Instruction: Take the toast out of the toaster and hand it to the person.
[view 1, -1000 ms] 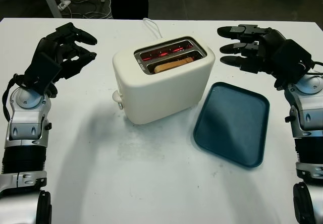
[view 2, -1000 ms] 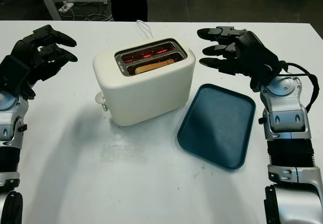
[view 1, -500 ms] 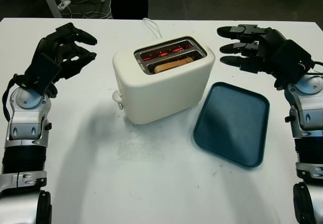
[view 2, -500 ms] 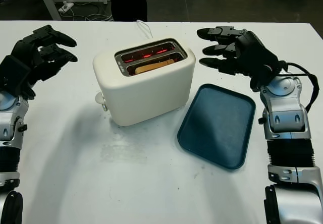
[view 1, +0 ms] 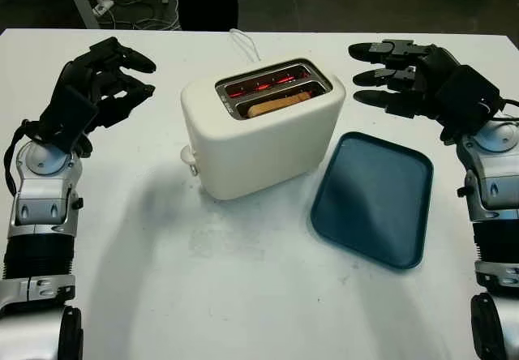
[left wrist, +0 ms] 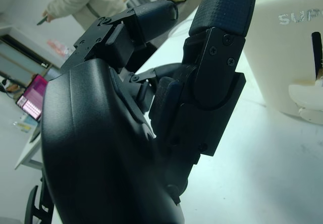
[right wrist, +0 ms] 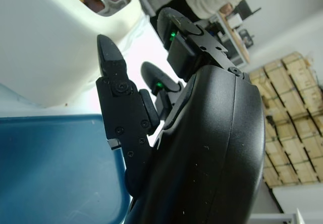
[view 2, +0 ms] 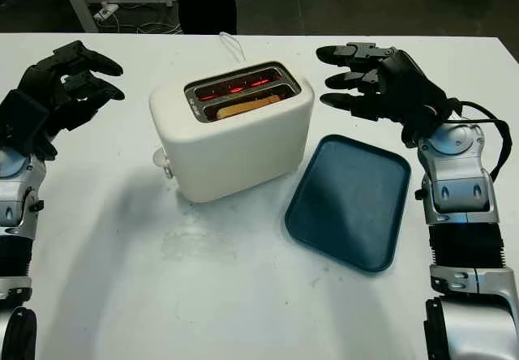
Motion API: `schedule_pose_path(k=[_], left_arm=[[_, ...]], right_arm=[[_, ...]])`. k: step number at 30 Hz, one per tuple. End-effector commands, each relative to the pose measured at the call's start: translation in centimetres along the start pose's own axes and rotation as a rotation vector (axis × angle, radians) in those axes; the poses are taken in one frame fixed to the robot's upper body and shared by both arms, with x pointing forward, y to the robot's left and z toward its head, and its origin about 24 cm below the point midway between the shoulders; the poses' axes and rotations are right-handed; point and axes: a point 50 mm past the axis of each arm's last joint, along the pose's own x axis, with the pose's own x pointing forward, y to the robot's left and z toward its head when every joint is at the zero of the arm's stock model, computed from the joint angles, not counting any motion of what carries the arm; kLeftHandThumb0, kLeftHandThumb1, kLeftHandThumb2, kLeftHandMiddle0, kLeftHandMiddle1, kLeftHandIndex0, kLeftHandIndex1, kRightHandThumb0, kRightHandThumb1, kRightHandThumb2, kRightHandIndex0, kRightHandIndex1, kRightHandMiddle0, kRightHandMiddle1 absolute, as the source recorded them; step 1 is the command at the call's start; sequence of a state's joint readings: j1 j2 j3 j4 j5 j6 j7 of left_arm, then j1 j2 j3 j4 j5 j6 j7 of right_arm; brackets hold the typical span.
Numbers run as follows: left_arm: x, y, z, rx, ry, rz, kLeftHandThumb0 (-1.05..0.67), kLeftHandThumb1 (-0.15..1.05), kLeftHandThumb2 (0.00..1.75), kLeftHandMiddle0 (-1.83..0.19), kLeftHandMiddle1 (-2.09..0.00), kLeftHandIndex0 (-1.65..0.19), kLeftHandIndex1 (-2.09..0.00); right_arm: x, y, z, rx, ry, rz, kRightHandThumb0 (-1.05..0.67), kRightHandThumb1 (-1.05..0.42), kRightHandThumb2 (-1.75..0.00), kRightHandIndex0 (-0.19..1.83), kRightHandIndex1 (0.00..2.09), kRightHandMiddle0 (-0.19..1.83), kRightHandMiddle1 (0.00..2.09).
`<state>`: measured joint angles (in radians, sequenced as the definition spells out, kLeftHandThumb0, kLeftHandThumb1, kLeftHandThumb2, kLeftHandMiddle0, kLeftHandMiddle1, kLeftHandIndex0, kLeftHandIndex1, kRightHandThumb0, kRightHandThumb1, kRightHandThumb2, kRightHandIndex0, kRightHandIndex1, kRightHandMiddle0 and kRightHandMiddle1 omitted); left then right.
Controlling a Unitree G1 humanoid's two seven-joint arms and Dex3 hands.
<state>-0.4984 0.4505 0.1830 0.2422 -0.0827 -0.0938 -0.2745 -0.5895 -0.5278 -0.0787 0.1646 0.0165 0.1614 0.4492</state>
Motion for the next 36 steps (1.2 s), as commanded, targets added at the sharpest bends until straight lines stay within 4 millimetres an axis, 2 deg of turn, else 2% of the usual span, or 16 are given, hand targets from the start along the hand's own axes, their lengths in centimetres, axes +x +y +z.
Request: schedule_pose_path(k=[1,36], left_arm=[[-0.05,0.13,0.07,0.003,-0.002,0.008,-1.05,0.92,0.12,-0.5,-1.27,-0.48,-1.18],[-0.05,0.09,0.12,-0.002,-0.003,0.008,-1.05,0.92,0.12,-0.51,-1.28,-0.49,-1.19]], right_arm=[[0.17,-0.16,0.68,-0.022,-0.019,-0.006,-0.3,-0.87,0.0,0.48,0.58,0.65,0.01],[0.22,-0.08,0.48,-0.01,-0.037,-0.001,-0.3,-0.87,0.0,0.47,0.62,0.66,0.01]])
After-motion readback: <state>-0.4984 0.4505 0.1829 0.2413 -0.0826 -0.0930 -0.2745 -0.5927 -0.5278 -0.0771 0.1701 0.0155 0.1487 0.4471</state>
